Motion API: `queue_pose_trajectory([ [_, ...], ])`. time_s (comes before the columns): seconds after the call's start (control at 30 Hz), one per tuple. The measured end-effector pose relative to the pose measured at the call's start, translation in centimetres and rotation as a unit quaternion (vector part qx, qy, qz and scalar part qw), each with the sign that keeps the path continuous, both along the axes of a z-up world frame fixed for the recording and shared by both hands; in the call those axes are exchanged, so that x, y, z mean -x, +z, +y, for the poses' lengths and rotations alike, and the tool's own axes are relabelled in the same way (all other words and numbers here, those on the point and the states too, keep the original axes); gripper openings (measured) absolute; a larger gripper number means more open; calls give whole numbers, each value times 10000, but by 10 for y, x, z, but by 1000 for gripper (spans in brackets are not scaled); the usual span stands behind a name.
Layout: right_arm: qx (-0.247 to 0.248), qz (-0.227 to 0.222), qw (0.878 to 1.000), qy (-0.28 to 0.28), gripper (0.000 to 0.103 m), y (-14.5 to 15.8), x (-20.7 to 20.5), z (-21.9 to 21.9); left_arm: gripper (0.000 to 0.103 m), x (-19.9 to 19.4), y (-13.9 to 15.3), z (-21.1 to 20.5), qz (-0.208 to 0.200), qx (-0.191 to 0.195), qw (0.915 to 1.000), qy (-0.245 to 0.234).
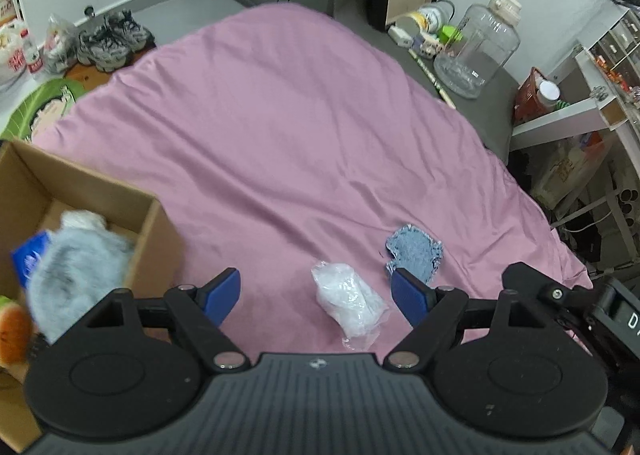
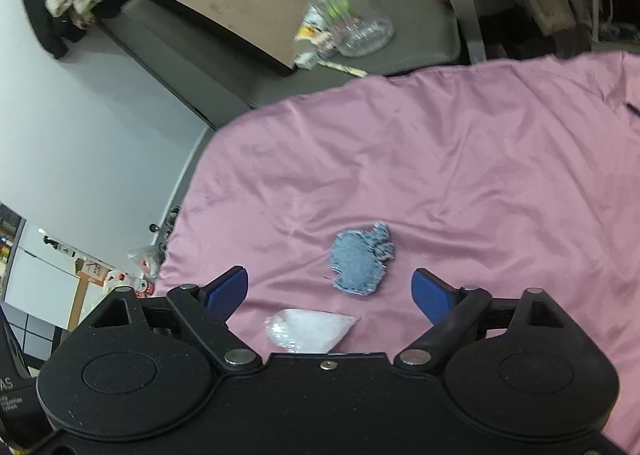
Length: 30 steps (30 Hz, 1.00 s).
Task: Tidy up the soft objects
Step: 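Grasp the white plastic bag with the left gripper while the right grasps the denim patch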
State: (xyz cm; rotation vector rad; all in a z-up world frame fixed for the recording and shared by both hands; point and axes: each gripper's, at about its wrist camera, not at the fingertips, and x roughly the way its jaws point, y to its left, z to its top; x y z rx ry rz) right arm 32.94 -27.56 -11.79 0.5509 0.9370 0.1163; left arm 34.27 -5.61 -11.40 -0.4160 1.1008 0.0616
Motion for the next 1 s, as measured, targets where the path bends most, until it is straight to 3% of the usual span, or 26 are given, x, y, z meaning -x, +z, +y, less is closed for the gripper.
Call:
queue_pose_trajectory([
  [0.57, -239, 433, 9987, -108, 69, -47, -29, -6, 73, -20, -56, -19, 352, 270, 9989, 158],
  [0.67, -280, 506, 9983, -97, 67, -54, -33, -6, 66, -21, -64, -20, 431, 388, 9981, 188],
  [0.73, -309, 527, 9981, -81, 65, -58, -36, -5, 48, -22, -69, -19, 496, 503, 9973, 213],
  [0.8, -334, 558, 9979, -72, 64, -62, -39, -4, 40, -23, -73, -17, 522, 736, 9957, 227],
  [0.9, -363, 609, 9975, -44, 61, -68, -42, -1, 30, -23, -70, -16, 466, 718, 9961, 228],
  [1.0, -351, 649, 9973, -24, 60, -71, -44, 2, 29, -21, -65, -12, 449, 680, 9964, 255],
])
